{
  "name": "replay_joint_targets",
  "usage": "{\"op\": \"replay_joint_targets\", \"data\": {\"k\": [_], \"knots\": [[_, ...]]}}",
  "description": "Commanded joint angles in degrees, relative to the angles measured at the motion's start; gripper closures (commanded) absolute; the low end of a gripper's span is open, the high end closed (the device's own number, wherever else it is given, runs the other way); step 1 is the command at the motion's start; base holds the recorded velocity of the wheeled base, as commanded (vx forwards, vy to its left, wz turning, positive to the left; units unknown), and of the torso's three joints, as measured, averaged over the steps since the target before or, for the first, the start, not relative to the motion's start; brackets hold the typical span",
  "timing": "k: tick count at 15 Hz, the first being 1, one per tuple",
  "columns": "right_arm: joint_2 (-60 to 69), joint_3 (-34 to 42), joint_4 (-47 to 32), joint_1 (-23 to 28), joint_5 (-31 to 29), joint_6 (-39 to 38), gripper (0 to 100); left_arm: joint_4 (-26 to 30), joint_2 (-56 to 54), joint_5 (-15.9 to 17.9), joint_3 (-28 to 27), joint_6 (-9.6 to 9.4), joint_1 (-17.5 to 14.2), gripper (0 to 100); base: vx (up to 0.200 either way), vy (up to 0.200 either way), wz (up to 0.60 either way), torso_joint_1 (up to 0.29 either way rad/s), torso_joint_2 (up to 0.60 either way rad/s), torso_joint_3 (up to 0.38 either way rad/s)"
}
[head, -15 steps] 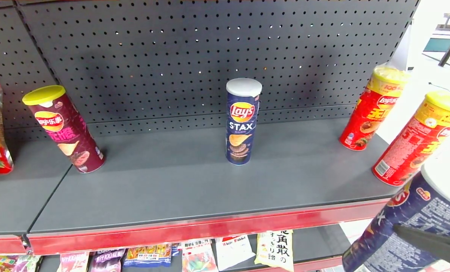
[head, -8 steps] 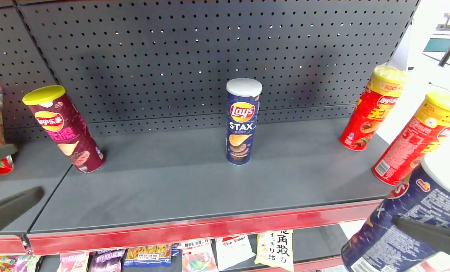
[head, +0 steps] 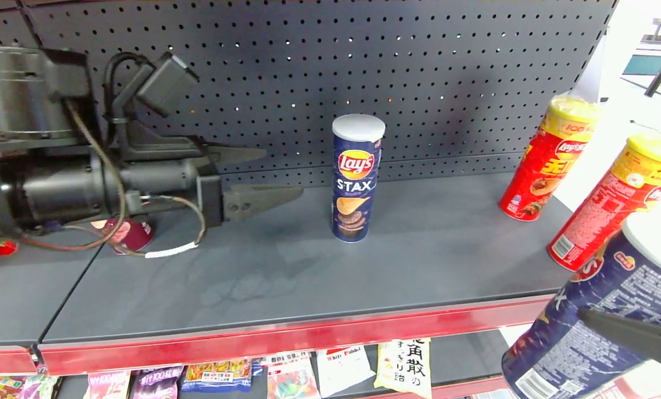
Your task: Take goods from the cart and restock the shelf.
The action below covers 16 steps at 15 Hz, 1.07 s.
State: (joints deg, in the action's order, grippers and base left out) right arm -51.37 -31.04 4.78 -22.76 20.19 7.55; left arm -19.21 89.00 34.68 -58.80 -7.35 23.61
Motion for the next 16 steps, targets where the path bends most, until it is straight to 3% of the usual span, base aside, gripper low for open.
{"op": "replay_joint_targets", "data": {"k": [1, 10, 16], "knots": [[0.1, 0.0, -0.1, 0.0, 0.0, 0.0, 100, -1.4, 11.5, 1.6, -7.6, -0.82, 1.1, 0, 0.000, 0.000, 0.00, 0.000, 0.00, 0.000], [0.6, -0.1, -0.3, 0.1, -0.1, 0.0, 100, -1.4, 21.4, 2.9, -20.0, -1.09, 3.7, 0, 0.000, 0.000, 0.00, 0.000, 0.00, 0.000], [0.7, -0.4, -0.4, 0.1, -0.1, -0.1, 100, -1.2, 25.8, 4.0, -24.3, -1.09, 4.1, 0, 0.000, 0.000, 0.00, 0.000, 0.00, 0.000]]}}
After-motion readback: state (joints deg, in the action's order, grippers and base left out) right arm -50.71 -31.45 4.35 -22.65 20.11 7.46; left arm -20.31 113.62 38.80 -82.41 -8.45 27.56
